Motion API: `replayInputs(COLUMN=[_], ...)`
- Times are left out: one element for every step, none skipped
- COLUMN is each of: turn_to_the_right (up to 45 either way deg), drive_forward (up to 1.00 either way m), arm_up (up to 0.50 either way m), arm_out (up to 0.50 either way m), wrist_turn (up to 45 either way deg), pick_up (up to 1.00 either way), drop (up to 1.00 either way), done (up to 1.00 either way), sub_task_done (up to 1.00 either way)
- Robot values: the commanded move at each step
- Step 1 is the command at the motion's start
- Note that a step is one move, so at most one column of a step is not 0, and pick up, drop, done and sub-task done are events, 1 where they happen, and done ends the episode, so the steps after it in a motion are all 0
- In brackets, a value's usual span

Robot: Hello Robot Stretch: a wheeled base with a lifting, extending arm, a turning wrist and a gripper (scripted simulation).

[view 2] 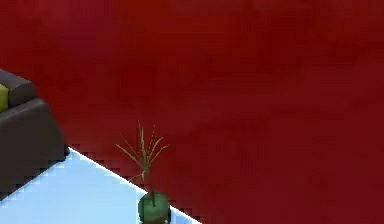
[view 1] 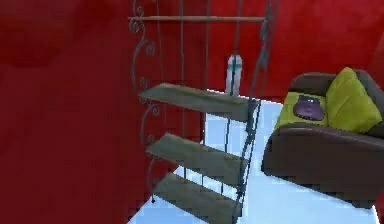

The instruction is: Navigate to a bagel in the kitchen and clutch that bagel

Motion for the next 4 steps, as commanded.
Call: replayInputs(turn_to_the_right=[45.0, 45.0, 45.0, 30.0], drive_forward=[0.00, 0.00, 0.00, 0.00], arm_up=[0.00, 0.00, 0.00, 0.00], arm_out=[0.00, 0.00, 0.00, 0.00], wrist_turn=[0.0, 0.0, 0.0, 0.0], pick_up=[0.00, 0.00, 0.00, 0.00], drop=[0.00, 0.00, 0.00, 0.00], done=[0.00, 0.00, 0.00, 0.00], sub_task_done=[0.00, 0.00, 0.00, 0.00])
